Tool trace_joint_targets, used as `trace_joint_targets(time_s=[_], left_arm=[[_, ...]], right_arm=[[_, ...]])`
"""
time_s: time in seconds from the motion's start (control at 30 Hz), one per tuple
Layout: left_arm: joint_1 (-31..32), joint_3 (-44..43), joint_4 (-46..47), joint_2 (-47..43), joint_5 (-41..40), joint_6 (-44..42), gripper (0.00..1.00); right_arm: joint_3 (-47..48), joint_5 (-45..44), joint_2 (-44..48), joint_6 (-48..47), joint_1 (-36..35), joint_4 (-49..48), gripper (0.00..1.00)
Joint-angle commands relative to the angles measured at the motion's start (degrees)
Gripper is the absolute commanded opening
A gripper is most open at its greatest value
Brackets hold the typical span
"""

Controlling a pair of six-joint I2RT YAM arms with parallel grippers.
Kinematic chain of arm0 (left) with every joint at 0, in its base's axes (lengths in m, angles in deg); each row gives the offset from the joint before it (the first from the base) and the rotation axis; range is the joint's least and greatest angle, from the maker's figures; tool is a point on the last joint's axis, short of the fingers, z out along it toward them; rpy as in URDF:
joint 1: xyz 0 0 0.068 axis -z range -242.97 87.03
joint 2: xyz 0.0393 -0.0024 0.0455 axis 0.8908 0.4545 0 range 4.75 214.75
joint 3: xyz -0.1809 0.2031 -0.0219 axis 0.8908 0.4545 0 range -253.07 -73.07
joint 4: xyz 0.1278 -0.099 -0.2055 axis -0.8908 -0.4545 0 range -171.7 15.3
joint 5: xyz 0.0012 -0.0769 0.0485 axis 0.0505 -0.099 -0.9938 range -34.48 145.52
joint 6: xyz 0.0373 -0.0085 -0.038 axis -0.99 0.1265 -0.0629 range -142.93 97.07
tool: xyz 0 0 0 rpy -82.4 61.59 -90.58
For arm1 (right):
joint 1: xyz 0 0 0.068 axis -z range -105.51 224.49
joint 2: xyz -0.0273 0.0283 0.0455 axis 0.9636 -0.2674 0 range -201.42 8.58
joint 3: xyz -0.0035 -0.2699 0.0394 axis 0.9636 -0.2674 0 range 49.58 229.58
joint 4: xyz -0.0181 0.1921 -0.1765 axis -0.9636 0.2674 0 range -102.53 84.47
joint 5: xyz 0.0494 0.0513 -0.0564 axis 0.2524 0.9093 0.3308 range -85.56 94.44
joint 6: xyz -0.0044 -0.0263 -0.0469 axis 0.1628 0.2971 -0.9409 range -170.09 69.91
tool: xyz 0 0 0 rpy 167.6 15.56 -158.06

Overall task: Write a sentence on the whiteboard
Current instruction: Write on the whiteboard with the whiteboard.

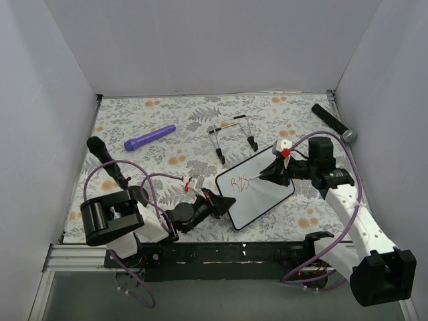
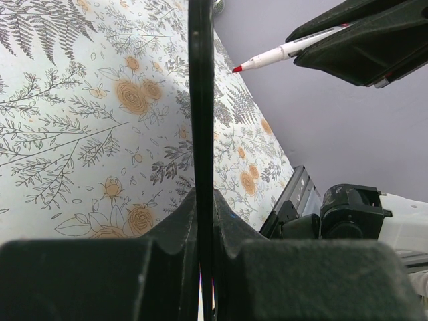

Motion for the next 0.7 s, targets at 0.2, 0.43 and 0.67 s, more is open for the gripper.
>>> trace_joint_targets(time_s=[0.2, 0.43, 0.67], left_arm=[[0.5, 1.4, 6.7, -1.9, 1.1, -1.8, 0.00], [0.5, 1.2, 6.3, -2.1, 1.3, -2.0, 0.00], [0.6, 1.0, 6.5, -1.6, 1.6, -2.1, 0.00]], right_arm=[[3.2, 1.5, -1.0, -2.9, 0.4, 2.0, 0.01], [0.6, -0.5, -0.5, 0.5, 0.5, -2.7, 0.01], [-0.5, -1.2, -1.3, 1.7, 0.5, -3.8, 0.01]])
